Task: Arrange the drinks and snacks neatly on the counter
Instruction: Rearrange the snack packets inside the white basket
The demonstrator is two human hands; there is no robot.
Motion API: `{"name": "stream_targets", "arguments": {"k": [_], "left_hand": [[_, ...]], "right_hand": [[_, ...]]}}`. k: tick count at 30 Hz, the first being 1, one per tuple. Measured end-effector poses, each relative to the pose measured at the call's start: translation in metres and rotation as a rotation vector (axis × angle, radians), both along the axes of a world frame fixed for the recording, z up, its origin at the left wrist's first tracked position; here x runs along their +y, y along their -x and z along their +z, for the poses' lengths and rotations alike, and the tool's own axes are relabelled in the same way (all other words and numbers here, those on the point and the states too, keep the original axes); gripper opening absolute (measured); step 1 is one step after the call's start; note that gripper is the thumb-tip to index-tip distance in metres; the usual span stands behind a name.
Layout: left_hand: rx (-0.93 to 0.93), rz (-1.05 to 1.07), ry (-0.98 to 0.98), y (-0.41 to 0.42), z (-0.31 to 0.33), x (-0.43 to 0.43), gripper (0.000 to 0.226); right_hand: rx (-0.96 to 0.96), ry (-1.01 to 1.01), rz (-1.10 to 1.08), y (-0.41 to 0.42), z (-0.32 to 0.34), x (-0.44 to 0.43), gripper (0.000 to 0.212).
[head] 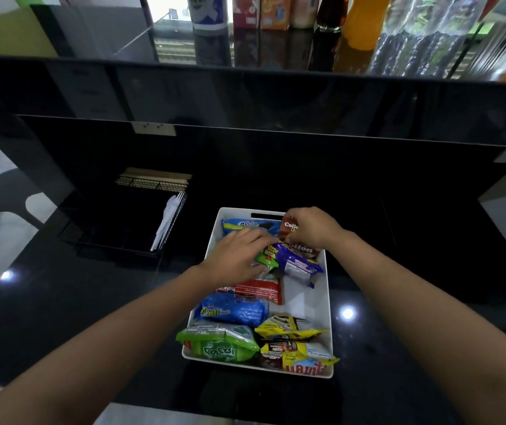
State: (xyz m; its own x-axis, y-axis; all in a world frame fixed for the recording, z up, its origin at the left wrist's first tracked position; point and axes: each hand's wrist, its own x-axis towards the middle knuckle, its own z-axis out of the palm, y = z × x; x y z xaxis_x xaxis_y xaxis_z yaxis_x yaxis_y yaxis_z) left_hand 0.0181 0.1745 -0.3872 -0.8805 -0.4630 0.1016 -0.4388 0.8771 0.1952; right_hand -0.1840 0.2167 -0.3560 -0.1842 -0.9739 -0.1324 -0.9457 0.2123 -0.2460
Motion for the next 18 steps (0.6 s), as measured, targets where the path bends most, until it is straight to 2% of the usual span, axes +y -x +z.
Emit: {"name": "stream_targets", "arguments": {"k": [4,7,11,14,18], "left_hand": [[0.006,0.03,-0.008,-0.001,-0.002,0.003,0.068],[0.059,0.105,-0.014,-0.006,-0.003,0.004,0.064],[0.129,0.178,0.068,-0.016,-0.004,0.002,0.051],[0.115,0.225,0.107,-0.019,-0.004,0.003,0.049],[0.137,0.257,0.075,-0.026,0.0,0.005,0.034]], "right_hand": [[0.064,-0.014,0.043,-0.007,-0.01,0.003,0.045],[-0.052,-0.073,0.017,-0.003,0.0,0.004,0.054],[-0.179,0.112,-0.067,-0.015,0.018,0.018,0.057],[-0.085,0.192,0.008,-0.046,0.013,0.041,0.063],[0.067,0.131,0.016,-0.083,-0.023,0.064,0.071]]}}
